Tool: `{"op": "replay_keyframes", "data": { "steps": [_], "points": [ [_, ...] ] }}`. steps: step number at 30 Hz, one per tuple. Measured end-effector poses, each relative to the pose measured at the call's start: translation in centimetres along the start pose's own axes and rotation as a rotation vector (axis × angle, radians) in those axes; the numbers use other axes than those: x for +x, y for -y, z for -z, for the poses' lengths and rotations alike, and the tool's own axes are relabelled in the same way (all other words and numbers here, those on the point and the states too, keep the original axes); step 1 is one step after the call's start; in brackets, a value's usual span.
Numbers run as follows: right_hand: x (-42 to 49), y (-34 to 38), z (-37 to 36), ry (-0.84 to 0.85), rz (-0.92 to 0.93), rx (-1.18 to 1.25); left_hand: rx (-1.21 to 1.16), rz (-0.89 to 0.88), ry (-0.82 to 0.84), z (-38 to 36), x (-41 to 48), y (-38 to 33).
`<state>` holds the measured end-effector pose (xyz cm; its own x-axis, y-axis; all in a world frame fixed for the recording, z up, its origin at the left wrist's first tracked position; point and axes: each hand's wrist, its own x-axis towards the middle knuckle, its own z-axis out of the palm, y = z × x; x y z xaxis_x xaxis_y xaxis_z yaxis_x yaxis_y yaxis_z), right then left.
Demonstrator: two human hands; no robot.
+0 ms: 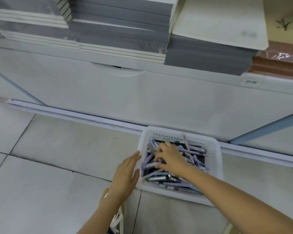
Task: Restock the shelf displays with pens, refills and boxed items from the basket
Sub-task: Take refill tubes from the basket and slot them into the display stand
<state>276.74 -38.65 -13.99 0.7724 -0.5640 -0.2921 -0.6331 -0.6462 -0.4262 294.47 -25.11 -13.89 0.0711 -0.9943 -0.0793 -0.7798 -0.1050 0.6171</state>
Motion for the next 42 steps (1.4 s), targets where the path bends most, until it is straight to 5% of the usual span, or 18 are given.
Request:
{"op": "replay_keyframes", "data": {
  "steps": [4,7,10,15,25,29,33,39,42],
  "points": [
    [-0.3,-0.5,1.8,-0.101,-0.057,0.280,-0.190,0.193,-0.191,0.5,0.8,-1.0],
    [-0.3,0.5,2.3,-0.191,-0.075,0.415,-0.610,0.446,-0.170,0.8,1.8,-2.3],
    [-0.2,1.8,1.8,-0.140,0.000,0.461,-0.927,0.491,-0.158,0.6,2.4,-3.7],
    [0.0,1.6,1.2,-0.021,-0.101,0.540,-1.134,0.555,-0.263,1.0,2.9,-3.6],
    [3.8,2.4,-0.1,0.263,-0.060,0.063,-0.924,0.676,-0.221,0.2,2.5,-1.4],
    [4.1,2.4,-1.3,0.186,0.005,-0.091,-0.902,0.680,-0.208,0.0,2.5,-1.1],
    [3.8,1.4,-1.2,0.112,0.062,0.051,-0.862,0.654,-0.178,0.0,2.4,-1.1],
    [2.3,0.8,1.1,-0.075,-0.115,0.729,-0.797,0.534,-0.187,0.6,2.8,-2.7],
    [1.3,1.6,1.9,-0.071,-0.114,0.867,-0.860,0.445,-0.084,0.8,2.8,-4.2]
  ]
}}
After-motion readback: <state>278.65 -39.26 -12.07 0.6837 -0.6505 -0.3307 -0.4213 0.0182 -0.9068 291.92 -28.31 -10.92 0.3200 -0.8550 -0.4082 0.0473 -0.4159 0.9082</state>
